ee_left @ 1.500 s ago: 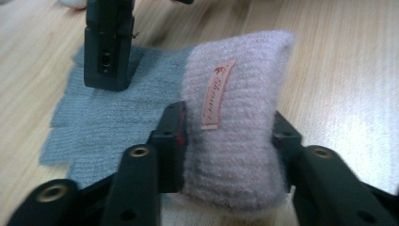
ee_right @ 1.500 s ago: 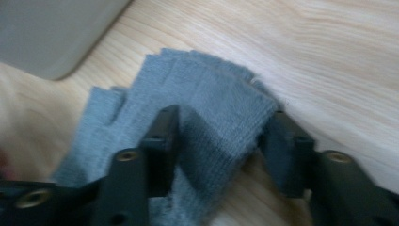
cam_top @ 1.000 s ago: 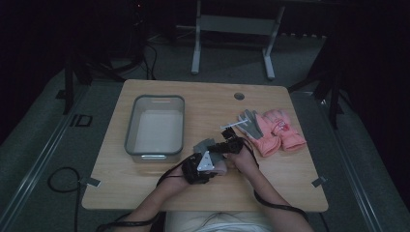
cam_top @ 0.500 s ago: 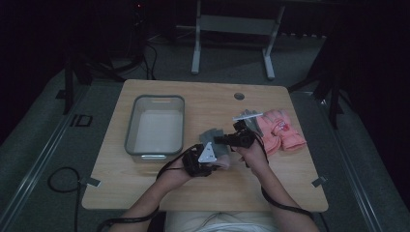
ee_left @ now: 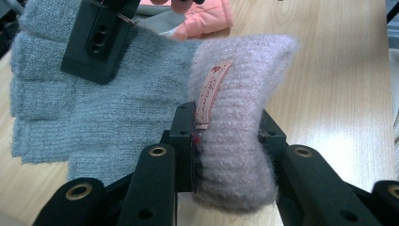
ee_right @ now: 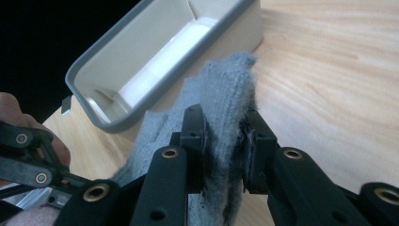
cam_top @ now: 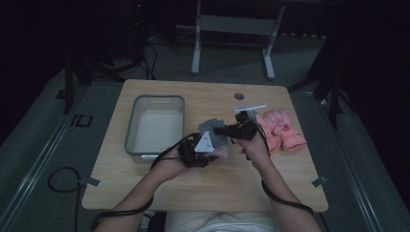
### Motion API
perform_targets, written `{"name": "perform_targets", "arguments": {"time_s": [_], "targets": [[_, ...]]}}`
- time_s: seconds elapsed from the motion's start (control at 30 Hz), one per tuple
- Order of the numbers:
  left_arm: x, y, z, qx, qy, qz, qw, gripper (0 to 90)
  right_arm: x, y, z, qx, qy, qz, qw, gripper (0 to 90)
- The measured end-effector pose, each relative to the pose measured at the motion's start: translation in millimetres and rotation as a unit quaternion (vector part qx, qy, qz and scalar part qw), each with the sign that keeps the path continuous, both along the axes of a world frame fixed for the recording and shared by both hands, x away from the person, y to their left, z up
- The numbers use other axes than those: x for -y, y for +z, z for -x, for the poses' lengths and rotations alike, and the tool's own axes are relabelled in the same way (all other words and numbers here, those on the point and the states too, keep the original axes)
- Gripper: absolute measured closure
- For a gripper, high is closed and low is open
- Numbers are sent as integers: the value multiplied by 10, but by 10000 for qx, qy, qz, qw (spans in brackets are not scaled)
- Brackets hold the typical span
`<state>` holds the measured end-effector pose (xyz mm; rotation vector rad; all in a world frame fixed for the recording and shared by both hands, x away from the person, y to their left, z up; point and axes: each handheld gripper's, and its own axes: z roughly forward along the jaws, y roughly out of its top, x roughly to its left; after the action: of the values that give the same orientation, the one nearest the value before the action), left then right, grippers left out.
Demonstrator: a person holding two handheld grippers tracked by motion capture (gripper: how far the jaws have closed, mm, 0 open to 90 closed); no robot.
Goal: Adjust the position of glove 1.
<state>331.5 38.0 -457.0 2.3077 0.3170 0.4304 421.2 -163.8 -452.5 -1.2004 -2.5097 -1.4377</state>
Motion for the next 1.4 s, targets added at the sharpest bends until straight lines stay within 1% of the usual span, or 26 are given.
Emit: {"name": "perform_targets", "arguments": {"time_s": [0.03, 0.07, 0.13, 0.17, 0.2, 0.27, 0.3, 0.33, 0.5, 0.53, 0.57, 0.6, 0.67, 0.73, 0.77, 1.0, 1.17, 1.23, 1.33, 1.4], "targets": [[-22, 25, -10, 3, 8, 14, 10000, 678, -41, 43, -17, 36, 12, 1, 10000, 744], [-64, 67, -24, 28, 14, -15, 10000, 678, -62, 69, -23, 63, 17, 5, 10000, 744], [-88, 91, -35, 52, 16, -17, 10000, 678, -84, 93, -32, 87, 37, -8, 10000, 744], [-112, 115, -48, 27, 31, -8, 10000, 678, -135, 138, -50, 128, 44, -12, 9999, 745], [-134, 136, -59, 42, 31, -23, 10000, 678, -135, 138, -50, 128, 44, -12, 9999, 745], [-207, 201, -92, 67, 77, -89, 9999, 678, -213, 195, -99, 111, 84, -66, 9999, 746], [-207, 201, -92, 67, 77, -89, 9999, 678, -213, 195, -99, 111, 84, -66, 9999, 746], [-243, 229, -102, 84, 115, -103, 9998, 678, -237, 212, -118, 103, 93, -90, 9999, 746], [-371, 300, -114, 146, 238, -102, 9996, 678, -413, 318, -176, 204, 205, -72, 9996, 746], [-371, 300, -114, 146, 238, -102, 9996, 678, -413, 318, -176, 204, 205, -72, 9996, 746], [-426, 326, -128, 144, 253, -119, 9995, 678, -506, 360, -201, 255, 255, -45, 9993, 747], [-450, 336, -135, 141, 254, -139, 9995, 678, -506, 360, -201, 255, 255, -45, 9993, 747], [-536, 362, -167, 111, 273, -189, 9994, 677, -597, 385, -231, 222, 298, -56, 9993, 747], [-536, 362, -167, 111, 273, -189, 9994, 677, -631, 392, -241, 217, 311, -67, 9993, 747], [-615, 387, -192, 119, 291, -301, 9991, 677, -697, 411, -261, 226, 356, -65, 9991, 747], [-803, 451, -244, 184, 317, -460, 9983, 676, -918, 456, -327, 294, 412, -55, 9987, 747], [-946, 456, -268, 199, 320, -570, 9977, 676, -1066, 449, -377, 266, 473, -77, 9985, 747], [-999, 451, -286, 217, 337, -665, 9970, 674, -1129, 444, -391, 285, 491, -54, 9984, 747], [-1075, 435, -320, 154, 409, -673, 9968, 673, -1228, 436, -414, 303, 507, -25, 9982, 747], [-1127, 418, -334, 209, 418, -719, 9963, 674, -1293, 429, -434, 314, 531, -29, 9981, 747]]}}
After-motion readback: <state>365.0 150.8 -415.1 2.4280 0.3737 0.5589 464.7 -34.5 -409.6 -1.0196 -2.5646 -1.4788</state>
